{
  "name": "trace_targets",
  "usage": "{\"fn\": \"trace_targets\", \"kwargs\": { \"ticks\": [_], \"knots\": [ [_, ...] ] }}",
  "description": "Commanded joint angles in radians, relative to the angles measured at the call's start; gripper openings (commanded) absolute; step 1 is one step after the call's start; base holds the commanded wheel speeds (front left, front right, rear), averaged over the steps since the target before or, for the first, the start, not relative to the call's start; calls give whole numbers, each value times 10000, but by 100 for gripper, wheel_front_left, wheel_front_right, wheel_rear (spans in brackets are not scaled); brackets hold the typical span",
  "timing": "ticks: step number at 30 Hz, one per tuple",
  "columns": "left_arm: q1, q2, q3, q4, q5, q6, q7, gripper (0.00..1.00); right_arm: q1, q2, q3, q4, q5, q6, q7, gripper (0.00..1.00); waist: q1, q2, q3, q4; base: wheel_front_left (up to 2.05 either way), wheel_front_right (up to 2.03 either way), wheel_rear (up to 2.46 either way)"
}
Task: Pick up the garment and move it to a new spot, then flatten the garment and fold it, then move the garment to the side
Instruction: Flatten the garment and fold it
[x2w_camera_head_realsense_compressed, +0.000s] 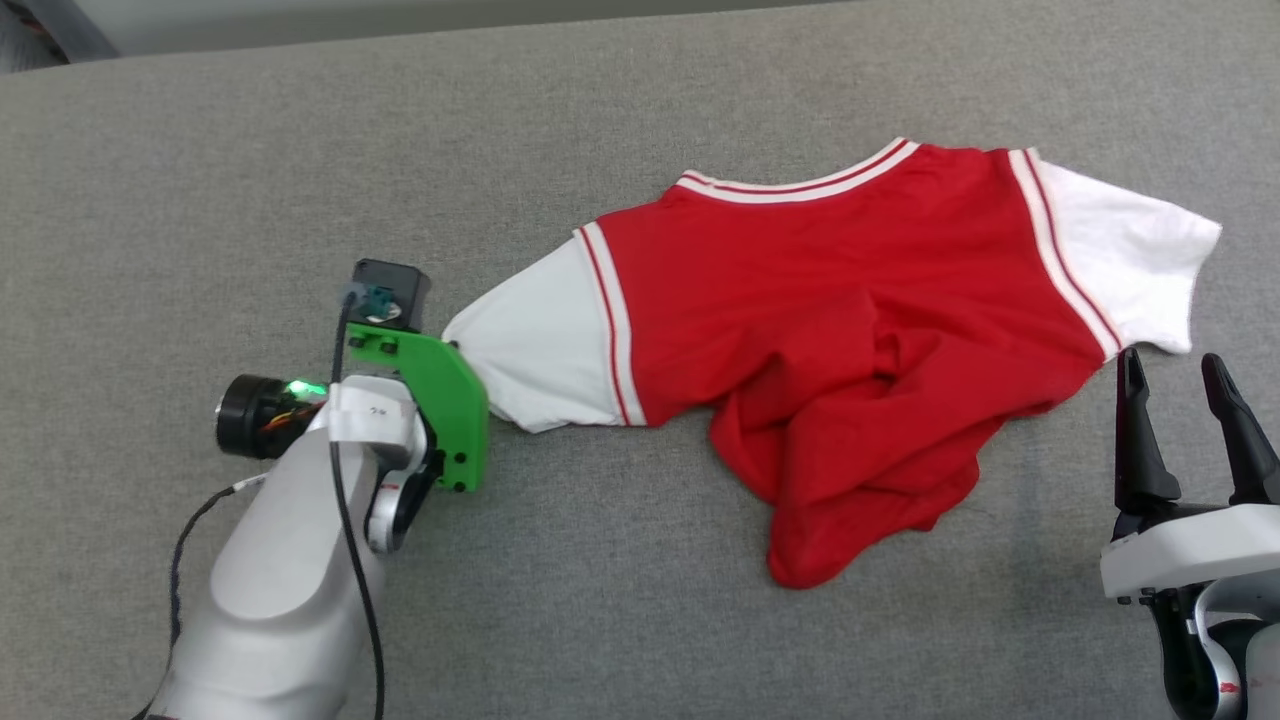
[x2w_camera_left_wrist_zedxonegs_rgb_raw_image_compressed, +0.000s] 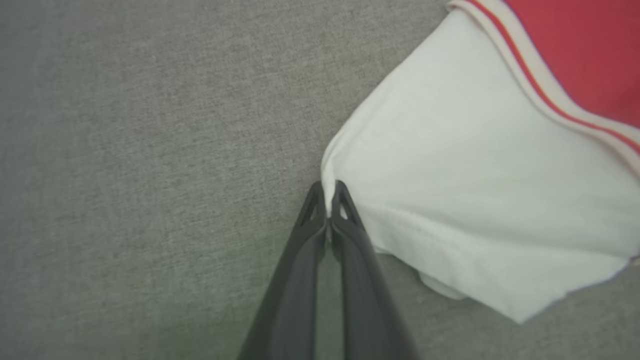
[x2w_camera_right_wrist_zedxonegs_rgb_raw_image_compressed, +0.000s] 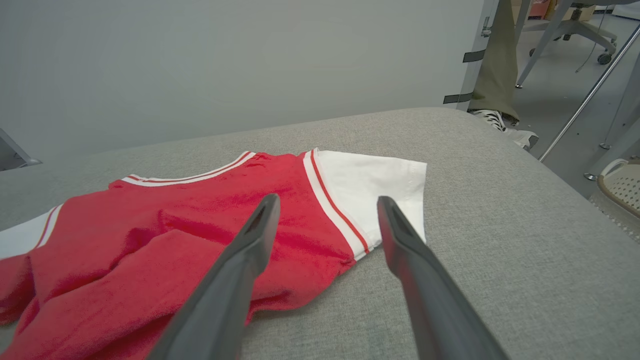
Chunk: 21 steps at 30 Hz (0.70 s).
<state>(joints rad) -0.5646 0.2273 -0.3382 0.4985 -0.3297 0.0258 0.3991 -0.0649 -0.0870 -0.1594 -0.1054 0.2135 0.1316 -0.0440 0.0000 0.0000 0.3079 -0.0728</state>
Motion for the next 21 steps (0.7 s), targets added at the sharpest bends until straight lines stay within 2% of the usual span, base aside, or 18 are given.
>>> {"fn": "trace_targets", "kwargs": {
  "ticks": [1, 8, 12, 13, 14, 21],
  "knots": [
    [306, 365, 175, -57, -14, 162, -62, 0, -19, -61, -28, 82, -82, -9, 121, 100, 0, 0, -355, 167, 0, 0, 0],
    [1027, 1077, 581, -1449, -236, 256, -65, 0, 213, -240, 11, 402, -130, -9, 1159, 100, 0, 0, -906, 446, 0, 0, 0],
    [1723, 1273, 670, -2579, -601, 152, 344, 0, 115, -601, 189, 538, -41, -9, 2306, 100, 0, 0, -993, 633, 0, 0, 0],
    [1938, 1311, 666, -2909, -709, 127, 512, 0, 28, -779, 233, 558, -22, -9, 2771, 100, 0, 0, -977, 694, 0, 0, 0],
    [2467, 1414, 653, -3779, -948, 123, 961, 0, -392, -1267, 235, 616, 234, -9, 4317, 100, 0, 0, -823, 866, 0, 0, 0],
    [3201, 1583, 678, -5572, -1118, 389, 1493, 0, -2500, -2622, -41, 773, 1030, -9, 8534, 100, 0, 0, -48, 1348, 0, 0, 0]
  ]
}}
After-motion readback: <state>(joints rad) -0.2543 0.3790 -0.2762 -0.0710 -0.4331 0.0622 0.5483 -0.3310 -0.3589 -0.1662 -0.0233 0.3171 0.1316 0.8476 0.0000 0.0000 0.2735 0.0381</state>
